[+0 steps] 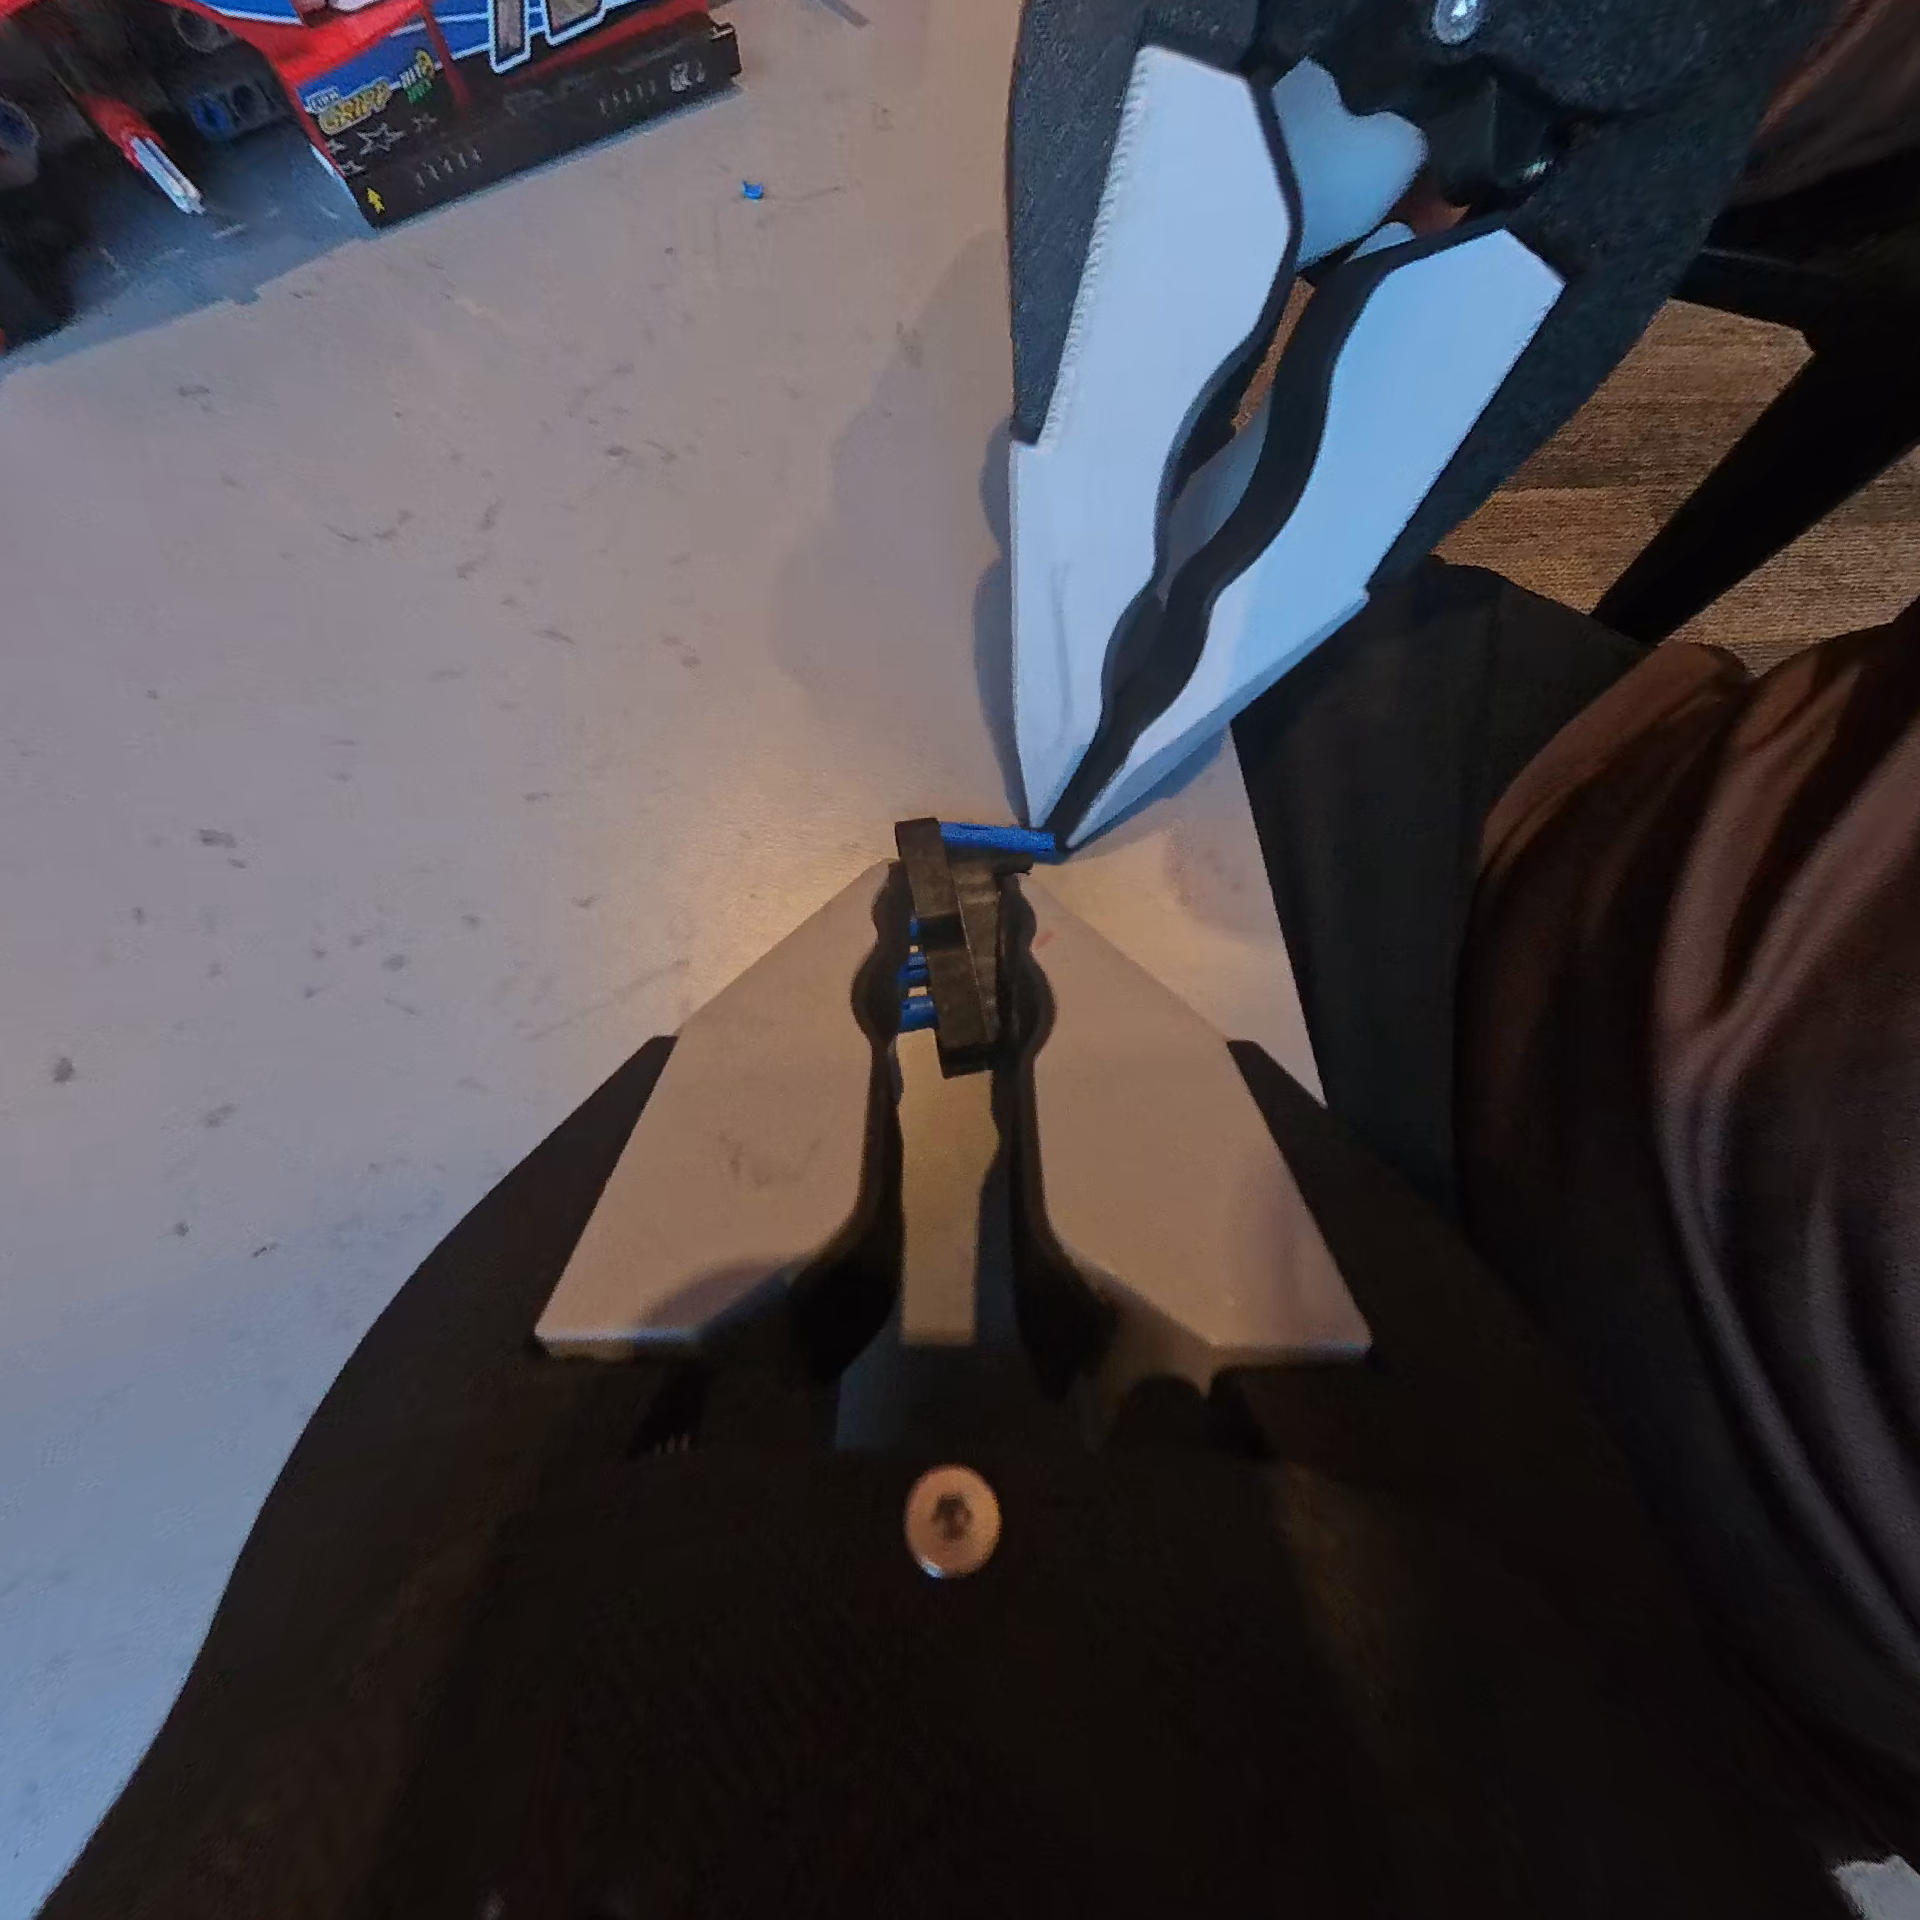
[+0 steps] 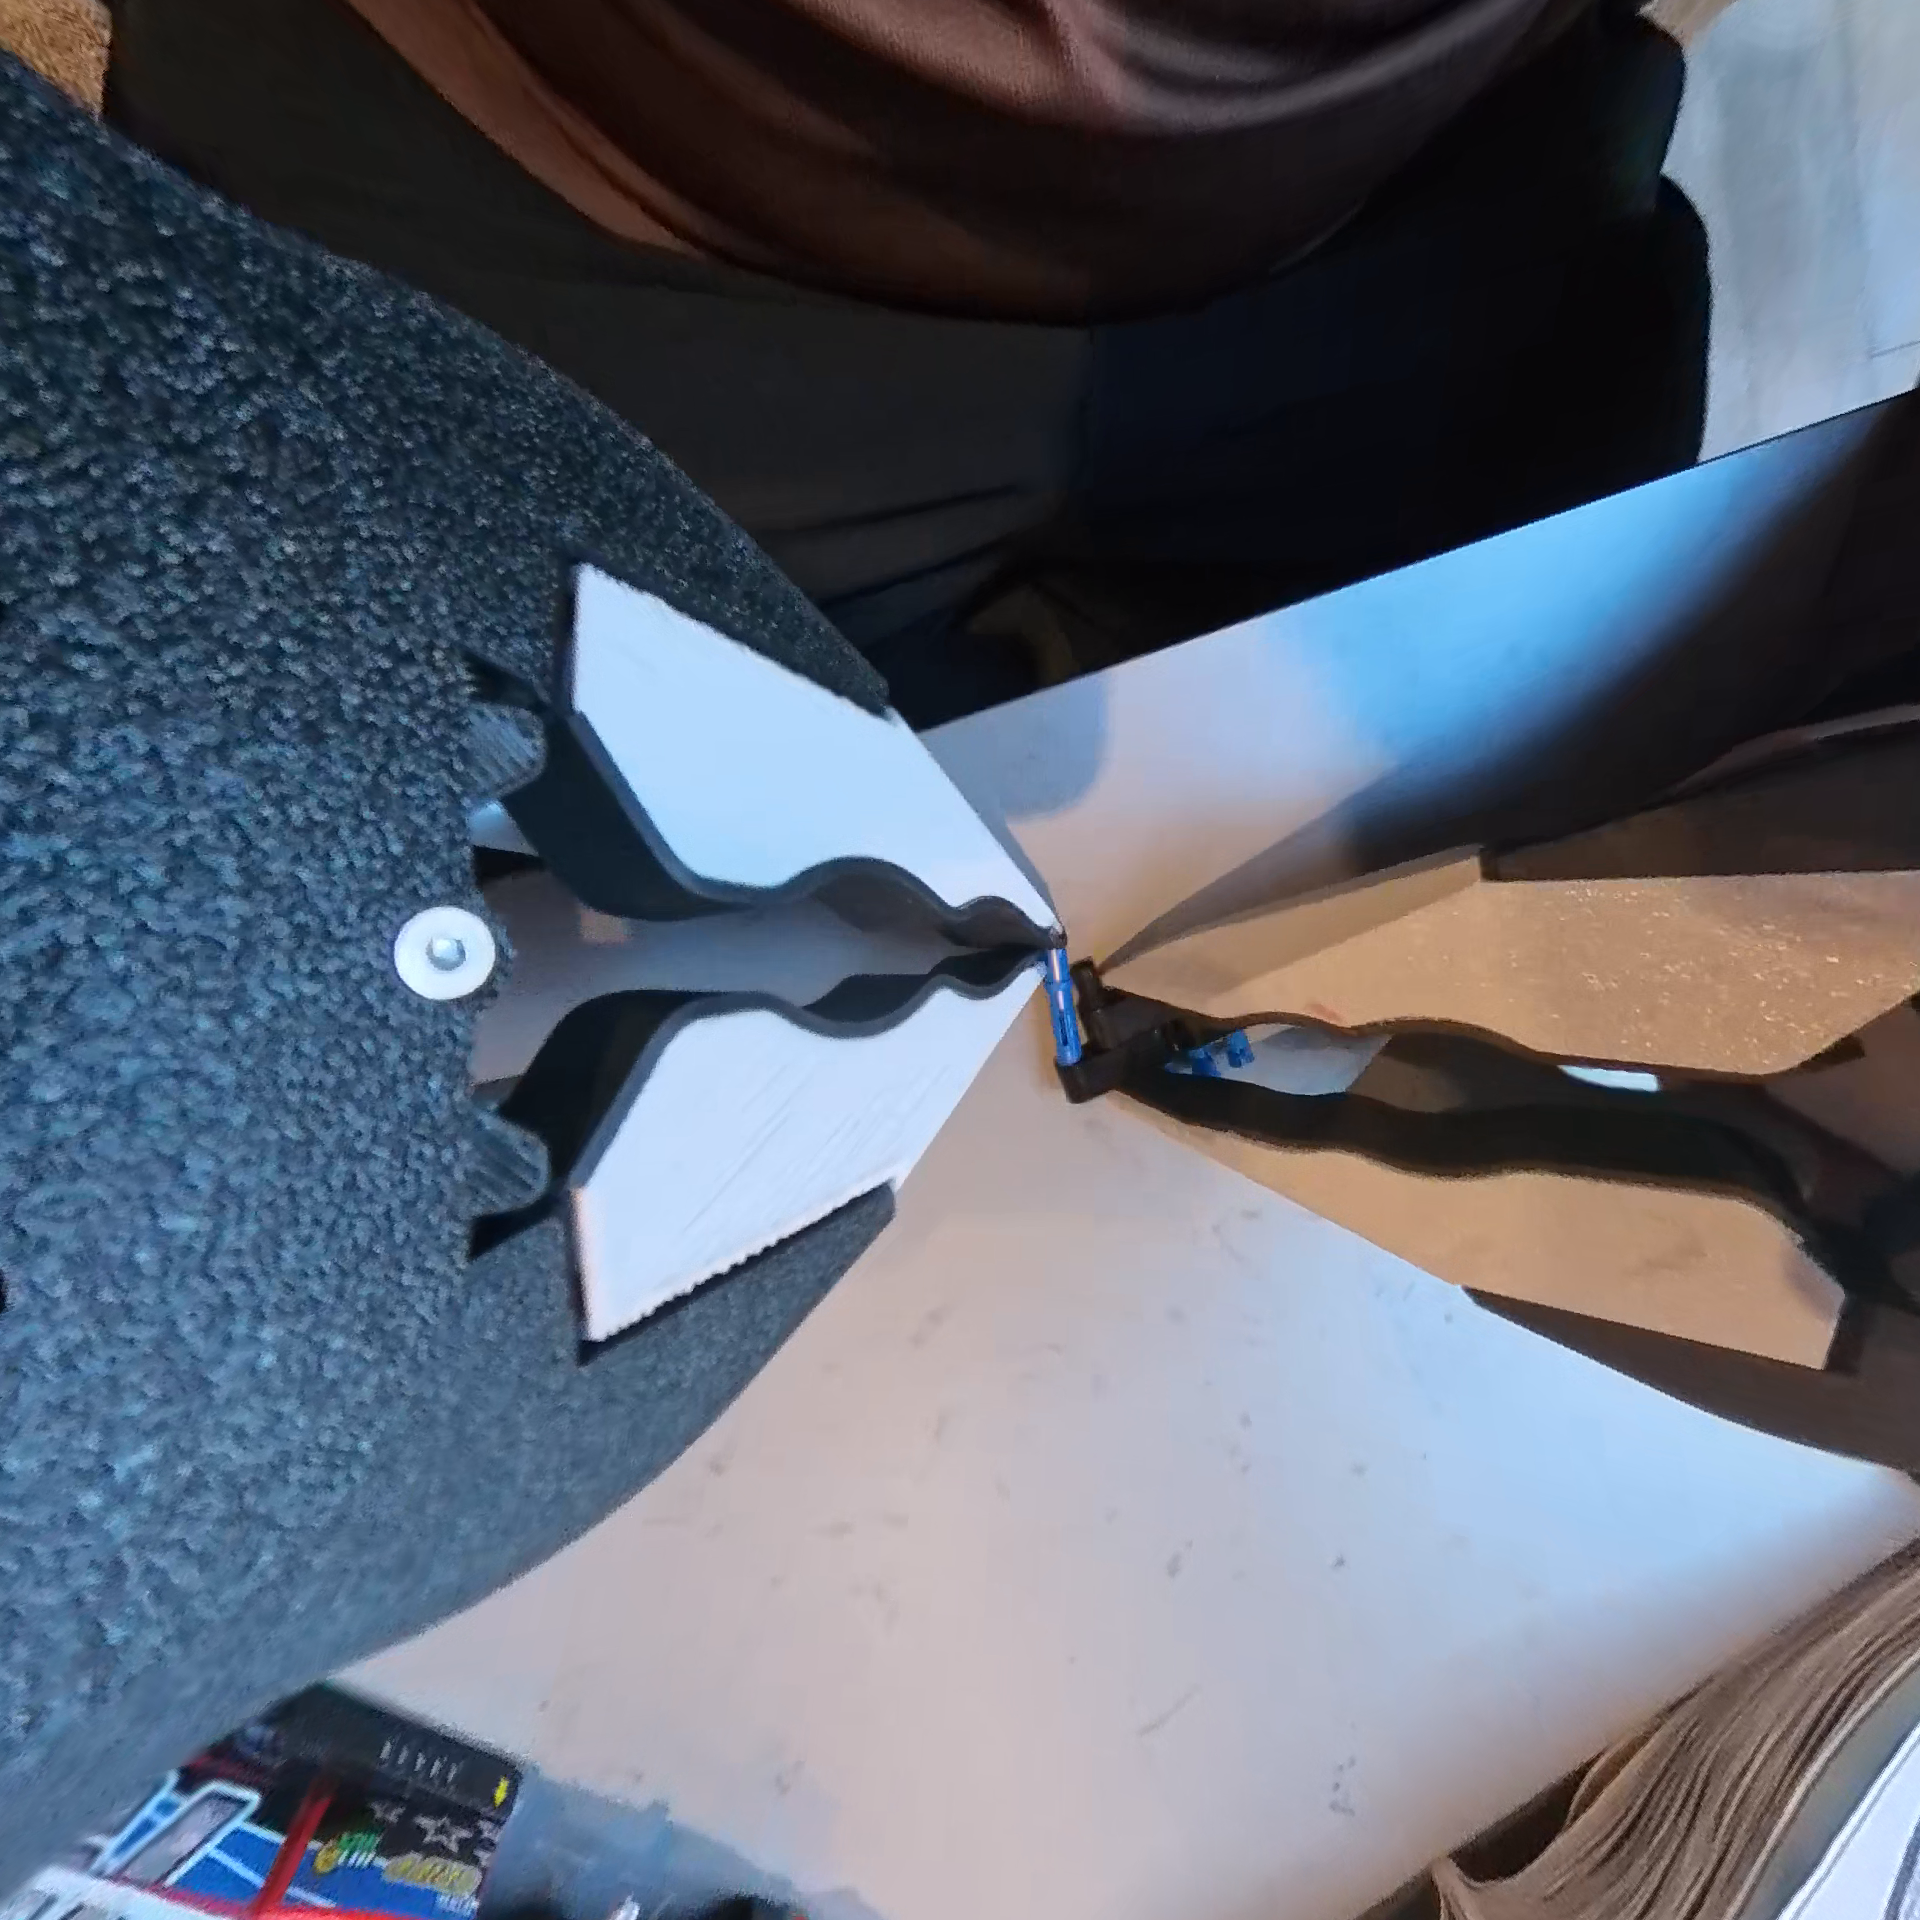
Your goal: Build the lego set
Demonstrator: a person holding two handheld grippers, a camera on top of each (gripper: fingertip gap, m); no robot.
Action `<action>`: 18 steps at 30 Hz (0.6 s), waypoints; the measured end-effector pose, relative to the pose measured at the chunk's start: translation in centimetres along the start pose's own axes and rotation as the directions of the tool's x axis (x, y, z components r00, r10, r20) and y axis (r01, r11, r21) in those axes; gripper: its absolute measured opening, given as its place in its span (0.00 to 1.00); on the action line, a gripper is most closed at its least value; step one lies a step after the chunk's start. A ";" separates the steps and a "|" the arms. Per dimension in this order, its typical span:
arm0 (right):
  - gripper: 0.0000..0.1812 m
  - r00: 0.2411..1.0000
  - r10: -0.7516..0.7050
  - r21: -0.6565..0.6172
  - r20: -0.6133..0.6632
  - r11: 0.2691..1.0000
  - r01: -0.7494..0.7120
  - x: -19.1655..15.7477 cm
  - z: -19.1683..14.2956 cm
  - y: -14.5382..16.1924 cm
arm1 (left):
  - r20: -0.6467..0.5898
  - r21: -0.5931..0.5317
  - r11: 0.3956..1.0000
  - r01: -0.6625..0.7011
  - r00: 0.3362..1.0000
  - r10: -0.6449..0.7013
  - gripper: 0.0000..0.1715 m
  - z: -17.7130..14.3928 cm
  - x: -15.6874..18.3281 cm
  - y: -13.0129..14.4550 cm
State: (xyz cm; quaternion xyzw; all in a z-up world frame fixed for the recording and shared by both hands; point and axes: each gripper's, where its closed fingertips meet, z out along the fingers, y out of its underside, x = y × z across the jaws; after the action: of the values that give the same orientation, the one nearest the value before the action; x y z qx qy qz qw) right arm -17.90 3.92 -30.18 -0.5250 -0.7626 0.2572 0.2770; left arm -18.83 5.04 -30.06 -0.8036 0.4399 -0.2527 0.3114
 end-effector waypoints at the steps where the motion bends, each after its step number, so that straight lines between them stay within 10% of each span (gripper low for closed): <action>1: 0.00 1.000 -0.005 -0.004 -0.001 1.000 0.005 0.0 0.0 0.0 | 0.000 0.000 1.000 0.001 1.000 -0.001 0.09 0.0 0.0 0.0; 18: 0.00 0.999 -0.013 -0.026 -0.030 1.000 0.012 0.8 -0.7 0.9 | -0.020 -0.001 1.000 -0.014 1.000 0.014 0.09 -0.3 0.1 0.2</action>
State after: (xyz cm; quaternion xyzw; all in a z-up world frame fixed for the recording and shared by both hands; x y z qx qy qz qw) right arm -17.11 5.01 -30.19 -0.5276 -0.7649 0.2375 0.2832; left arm -19.08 4.78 -30.02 -0.7981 0.4487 -0.2584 0.3081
